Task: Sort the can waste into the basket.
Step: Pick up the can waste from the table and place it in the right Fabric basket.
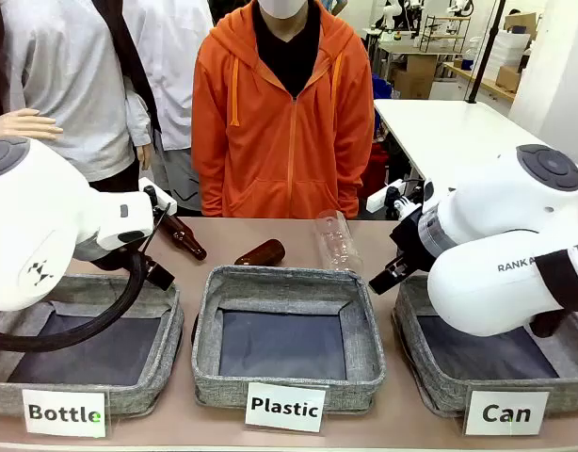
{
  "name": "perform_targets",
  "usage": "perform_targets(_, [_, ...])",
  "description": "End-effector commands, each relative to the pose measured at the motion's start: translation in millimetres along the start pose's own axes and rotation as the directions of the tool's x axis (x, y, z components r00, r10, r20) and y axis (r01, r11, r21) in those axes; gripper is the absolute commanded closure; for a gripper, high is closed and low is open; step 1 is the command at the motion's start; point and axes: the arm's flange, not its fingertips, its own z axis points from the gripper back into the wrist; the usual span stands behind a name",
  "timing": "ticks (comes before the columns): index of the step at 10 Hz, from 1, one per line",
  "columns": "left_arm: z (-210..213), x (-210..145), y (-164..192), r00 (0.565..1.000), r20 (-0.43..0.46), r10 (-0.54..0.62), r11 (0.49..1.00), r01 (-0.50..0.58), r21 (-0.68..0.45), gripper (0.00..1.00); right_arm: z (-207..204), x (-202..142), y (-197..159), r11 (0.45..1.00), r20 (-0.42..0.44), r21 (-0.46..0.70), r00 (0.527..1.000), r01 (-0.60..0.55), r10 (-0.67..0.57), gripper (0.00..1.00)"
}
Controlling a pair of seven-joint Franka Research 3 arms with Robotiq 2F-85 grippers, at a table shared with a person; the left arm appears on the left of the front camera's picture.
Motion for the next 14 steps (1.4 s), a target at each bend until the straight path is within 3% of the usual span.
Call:
perform_targets(1, [0.1, 0.1, 0.0, 1.0, 0.0, 0.0, 1.0, 0.0, 0.0, 0.0, 0.0, 0.0, 0.0, 1.0, 0.0, 0.0, 1.0, 0.0, 0.0, 0.0])
perform_targets(14, [0.1, 0.1, 0.0, 1.0, 0.0, 0.0, 1.0, 0.0, 0.0, 0.0, 0.0, 0.0, 0.0, 1.0, 0.0, 0.0, 1.0, 0.0, 0.0, 0.0])
